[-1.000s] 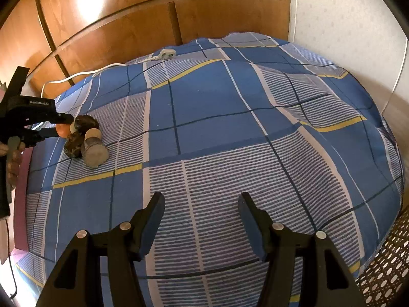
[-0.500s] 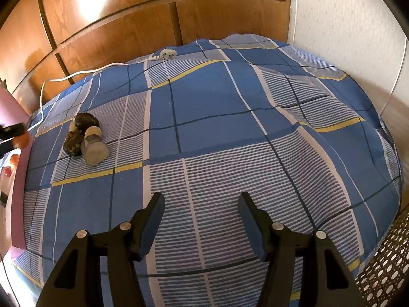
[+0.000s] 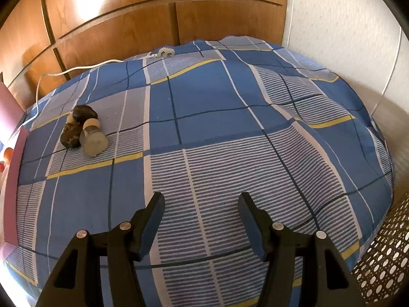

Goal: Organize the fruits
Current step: 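Carry the larger orange with the left tool into the tray and release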

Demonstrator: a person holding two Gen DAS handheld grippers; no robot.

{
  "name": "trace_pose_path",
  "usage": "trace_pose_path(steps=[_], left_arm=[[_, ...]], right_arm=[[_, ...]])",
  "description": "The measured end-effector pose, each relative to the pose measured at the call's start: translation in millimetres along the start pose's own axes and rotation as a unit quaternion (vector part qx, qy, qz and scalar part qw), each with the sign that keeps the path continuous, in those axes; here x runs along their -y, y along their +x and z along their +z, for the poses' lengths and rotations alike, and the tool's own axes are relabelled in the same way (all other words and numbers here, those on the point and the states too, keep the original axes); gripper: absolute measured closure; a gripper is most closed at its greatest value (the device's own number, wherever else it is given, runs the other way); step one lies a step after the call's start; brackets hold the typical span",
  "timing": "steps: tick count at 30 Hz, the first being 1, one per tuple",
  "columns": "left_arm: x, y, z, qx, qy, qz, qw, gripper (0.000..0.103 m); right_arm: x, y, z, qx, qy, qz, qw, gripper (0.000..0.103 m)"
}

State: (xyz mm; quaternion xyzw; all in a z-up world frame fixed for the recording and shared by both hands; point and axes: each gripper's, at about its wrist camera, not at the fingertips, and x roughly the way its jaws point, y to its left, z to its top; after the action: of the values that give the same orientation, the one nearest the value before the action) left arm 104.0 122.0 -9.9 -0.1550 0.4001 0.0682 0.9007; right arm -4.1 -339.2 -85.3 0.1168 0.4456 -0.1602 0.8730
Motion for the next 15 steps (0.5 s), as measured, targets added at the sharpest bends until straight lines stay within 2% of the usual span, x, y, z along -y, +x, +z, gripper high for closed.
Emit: trace_pose_path(steps=[5,9,15], left_arm=[[-5.7,0.6,-11.1,0.018,-0.014,0.032,0.9992,0.062],[-10.6,3.6,-17.6,0.012,-0.021,0.042,0.9988,0.060],[-6.5,-7.7,-25.4,0.030,-0.008,0.037,0.9988,0.046]], right_arm=[[0.9,0.0,-0.8,0.001,0.007,-0.009,1.000,0.042],[-0.2,0.4,-1.2,0.003,0.007,-0.015,1.000,0.042],[-1.3,1.0,-1.6,0.003,0.006,-0.019,1.000,0.042]])
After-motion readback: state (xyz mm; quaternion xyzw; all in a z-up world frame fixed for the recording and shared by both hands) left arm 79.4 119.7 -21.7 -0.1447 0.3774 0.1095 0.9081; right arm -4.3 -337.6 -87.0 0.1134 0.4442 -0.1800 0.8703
